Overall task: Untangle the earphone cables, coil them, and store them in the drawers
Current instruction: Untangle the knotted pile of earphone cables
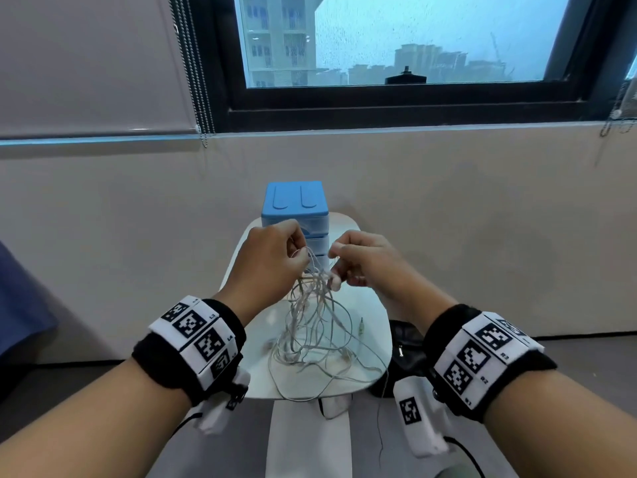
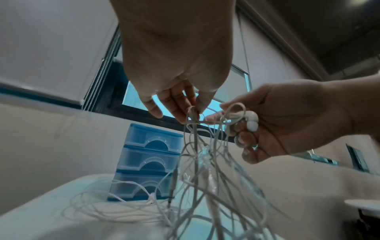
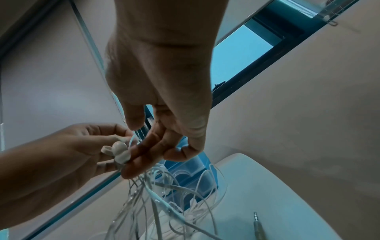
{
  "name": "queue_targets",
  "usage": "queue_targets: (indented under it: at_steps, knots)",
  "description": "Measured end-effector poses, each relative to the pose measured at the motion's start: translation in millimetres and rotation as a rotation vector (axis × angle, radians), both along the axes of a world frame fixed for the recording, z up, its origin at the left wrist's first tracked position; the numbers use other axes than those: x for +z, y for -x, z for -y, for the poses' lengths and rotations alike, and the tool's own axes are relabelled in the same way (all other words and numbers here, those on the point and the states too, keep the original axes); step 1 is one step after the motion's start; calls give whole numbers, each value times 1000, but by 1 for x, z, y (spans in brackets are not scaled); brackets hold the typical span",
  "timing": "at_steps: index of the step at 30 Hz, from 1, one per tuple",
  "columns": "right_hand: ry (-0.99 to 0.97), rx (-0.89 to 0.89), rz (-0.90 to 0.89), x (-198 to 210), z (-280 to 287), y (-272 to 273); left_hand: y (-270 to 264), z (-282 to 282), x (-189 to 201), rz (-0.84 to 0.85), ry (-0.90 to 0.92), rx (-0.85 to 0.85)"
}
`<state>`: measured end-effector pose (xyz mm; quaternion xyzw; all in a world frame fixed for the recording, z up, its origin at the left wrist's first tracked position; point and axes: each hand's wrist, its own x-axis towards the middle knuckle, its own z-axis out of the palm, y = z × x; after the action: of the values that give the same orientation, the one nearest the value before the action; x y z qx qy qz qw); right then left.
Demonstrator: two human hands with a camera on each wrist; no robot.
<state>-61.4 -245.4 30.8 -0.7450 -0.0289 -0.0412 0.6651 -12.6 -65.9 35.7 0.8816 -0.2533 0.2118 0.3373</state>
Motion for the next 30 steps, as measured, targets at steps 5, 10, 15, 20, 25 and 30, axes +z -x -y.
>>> queue_targets:
  at_steps: [5, 10, 15, 20, 25, 30]
  knots:
    - [141, 110, -120, 5, -6, -3, 0, 2, 0, -11, 95, -71]
    - [272, 94, -70, 11, -5, -9, 4, 0, 2, -18, 137, -164]
    - [265, -91, 149, 15, -4, -17, 0, -5, 0, -399, 235, -306]
    - [223, -161, 274, 15, -9, -23, 2, -6, -4, -528, 251, -384]
    - [108, -152, 293, 15, -7, -16, 1, -7, -3, -560, 243, -395]
    - [144, -190, 374, 15, -8, -15, 2, -5, 0, -636, 164, -385]
